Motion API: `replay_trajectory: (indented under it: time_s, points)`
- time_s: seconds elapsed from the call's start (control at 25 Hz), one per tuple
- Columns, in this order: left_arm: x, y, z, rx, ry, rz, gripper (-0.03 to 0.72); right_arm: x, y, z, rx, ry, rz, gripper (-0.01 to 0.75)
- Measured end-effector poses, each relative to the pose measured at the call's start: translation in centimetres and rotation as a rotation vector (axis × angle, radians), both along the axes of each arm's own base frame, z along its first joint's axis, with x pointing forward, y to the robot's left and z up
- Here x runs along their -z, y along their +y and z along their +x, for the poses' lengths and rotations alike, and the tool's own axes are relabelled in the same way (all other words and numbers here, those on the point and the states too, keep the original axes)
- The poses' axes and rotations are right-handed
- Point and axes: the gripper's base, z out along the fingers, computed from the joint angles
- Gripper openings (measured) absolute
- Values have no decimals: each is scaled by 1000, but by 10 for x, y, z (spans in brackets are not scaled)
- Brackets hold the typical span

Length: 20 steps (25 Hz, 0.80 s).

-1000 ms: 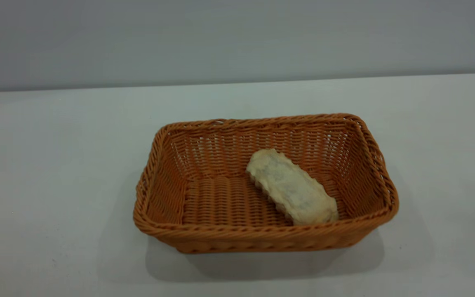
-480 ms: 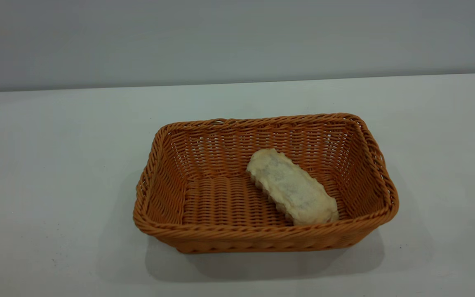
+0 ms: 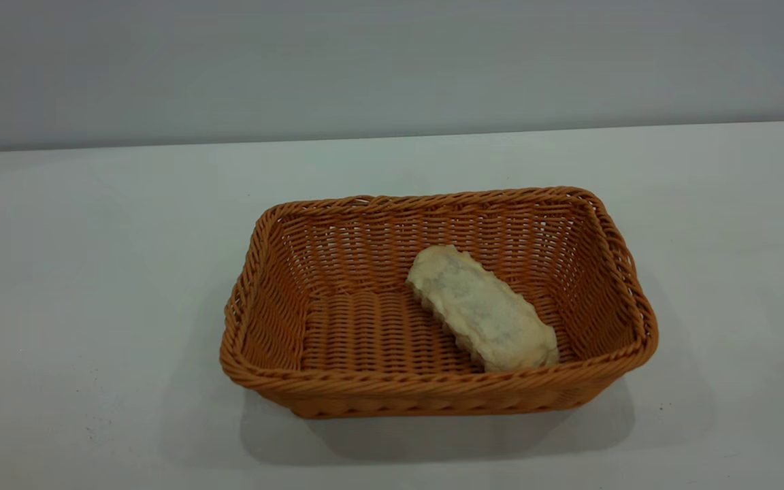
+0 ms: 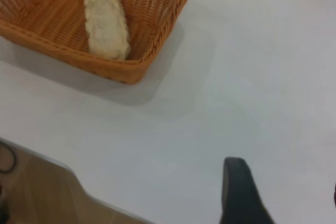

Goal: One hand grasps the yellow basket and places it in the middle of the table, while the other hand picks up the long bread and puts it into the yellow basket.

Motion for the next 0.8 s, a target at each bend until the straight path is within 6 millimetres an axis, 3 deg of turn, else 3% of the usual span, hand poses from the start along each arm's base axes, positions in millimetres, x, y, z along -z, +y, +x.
replay_trajectory:
  time_s: [0.8]
  points:
    - [0, 0, 0, 2, 0, -3, 581, 7, 4, 4, -14, 11, 16, 417]
